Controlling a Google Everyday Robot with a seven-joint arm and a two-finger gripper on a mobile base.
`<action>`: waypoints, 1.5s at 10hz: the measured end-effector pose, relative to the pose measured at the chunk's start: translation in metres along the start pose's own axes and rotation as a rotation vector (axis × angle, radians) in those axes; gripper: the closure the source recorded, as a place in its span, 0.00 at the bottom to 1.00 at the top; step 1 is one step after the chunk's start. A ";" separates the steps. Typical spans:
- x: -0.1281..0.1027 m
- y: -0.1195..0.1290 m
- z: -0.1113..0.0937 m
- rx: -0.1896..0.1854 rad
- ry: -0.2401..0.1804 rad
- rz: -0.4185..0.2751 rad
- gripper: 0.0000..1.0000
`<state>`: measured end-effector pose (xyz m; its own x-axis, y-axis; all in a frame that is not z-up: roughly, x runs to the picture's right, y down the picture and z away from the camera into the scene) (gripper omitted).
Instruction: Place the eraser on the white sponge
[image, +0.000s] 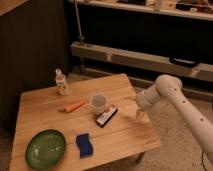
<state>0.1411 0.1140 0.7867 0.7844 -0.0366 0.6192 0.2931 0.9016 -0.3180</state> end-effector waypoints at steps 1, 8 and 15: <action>-0.005 -0.004 0.002 0.047 0.024 -0.052 0.20; -0.014 -0.038 0.047 -0.042 0.126 -0.230 0.20; -0.023 -0.043 0.107 -0.128 0.188 -0.311 0.20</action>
<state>0.0522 0.1223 0.8630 0.7304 -0.3890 0.5613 0.5893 0.7745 -0.2300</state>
